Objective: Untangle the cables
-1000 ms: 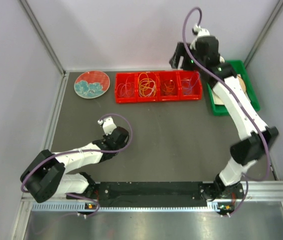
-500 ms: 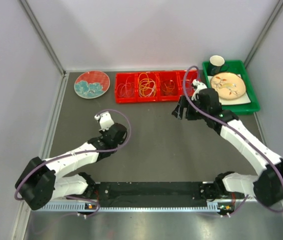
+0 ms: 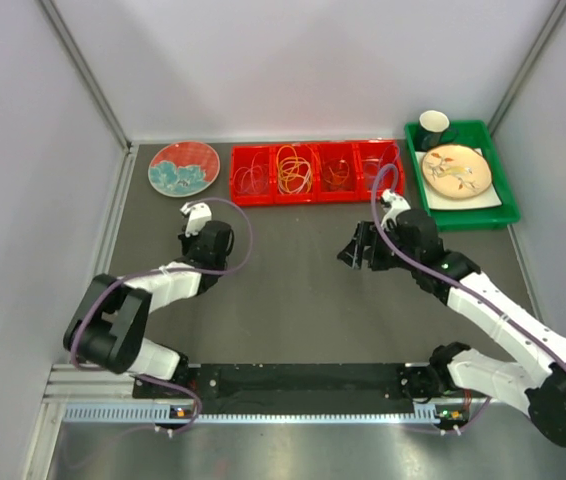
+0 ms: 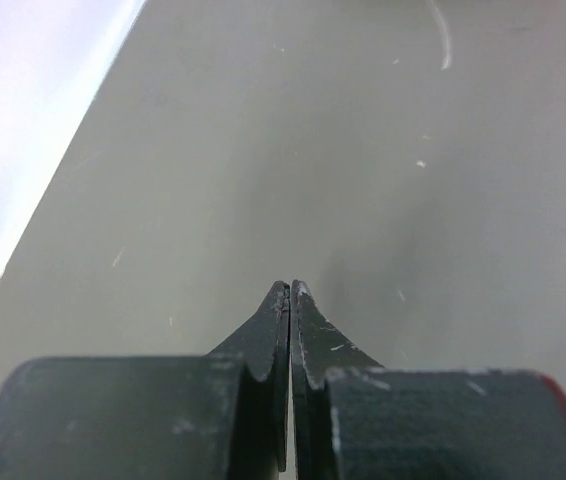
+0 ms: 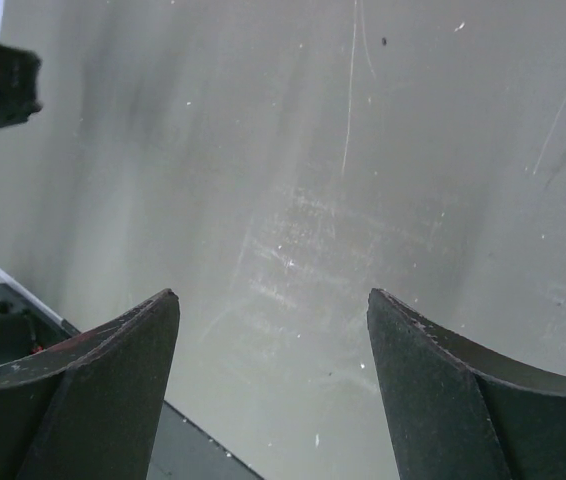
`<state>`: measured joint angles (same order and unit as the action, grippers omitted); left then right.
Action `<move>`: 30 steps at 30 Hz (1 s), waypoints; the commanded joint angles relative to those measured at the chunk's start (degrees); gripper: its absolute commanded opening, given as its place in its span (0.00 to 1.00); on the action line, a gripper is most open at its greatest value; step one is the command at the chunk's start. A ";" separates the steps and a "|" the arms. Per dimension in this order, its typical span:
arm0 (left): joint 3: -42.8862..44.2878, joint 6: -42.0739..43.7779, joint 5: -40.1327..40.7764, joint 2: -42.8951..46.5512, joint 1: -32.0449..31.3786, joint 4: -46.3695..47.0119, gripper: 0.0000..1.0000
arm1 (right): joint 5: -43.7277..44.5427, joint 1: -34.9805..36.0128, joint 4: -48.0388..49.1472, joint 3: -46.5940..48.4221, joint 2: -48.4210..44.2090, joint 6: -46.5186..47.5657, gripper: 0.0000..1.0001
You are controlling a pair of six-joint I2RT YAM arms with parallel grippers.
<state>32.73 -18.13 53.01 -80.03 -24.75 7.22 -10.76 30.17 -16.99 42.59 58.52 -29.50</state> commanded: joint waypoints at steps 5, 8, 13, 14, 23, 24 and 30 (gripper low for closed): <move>-4.25 10.39 -19.41 -5.31 13.31 25.74 0.00 | -0.84 0.85 0.65 -2.07 -6.40 -1.53 0.75; -7.14 13.29 -21.89 -5.75 14.29 37.92 0.00 | -0.92 0.85 0.82 -3.29 -7.28 -1.35 0.75; -9.52 15.75 -25.23 -8.12 15.78 46.02 0.00 | -0.66 0.85 0.65 -5.14 -7.90 -1.35 0.75; -10.83 16.11 -26.37 -9.17 16.14 51.17 0.00 | -0.66 0.85 0.73 -5.23 -8.24 -1.35 0.75; -16.74 17.69 -43.08 -11.99 20.53 63.70 0.00 | 1.27 0.85 1.44 -8.92 -10.62 -1.61 0.75; -16.04 17.08 -42.91 -10.86 20.53 59.09 0.00 | 1.71 0.76 1.52 -9.36 -11.32 -1.70 0.75; -15.59 17.07 -43.08 -10.93 20.62 58.78 0.00 | 26.54 0.76 -2.17 -9.01 -15.97 -1.00 0.82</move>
<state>16.78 -1.78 12.43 -90.89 -4.25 60.01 -4.12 30.35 -18.61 32.64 46.85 -30.59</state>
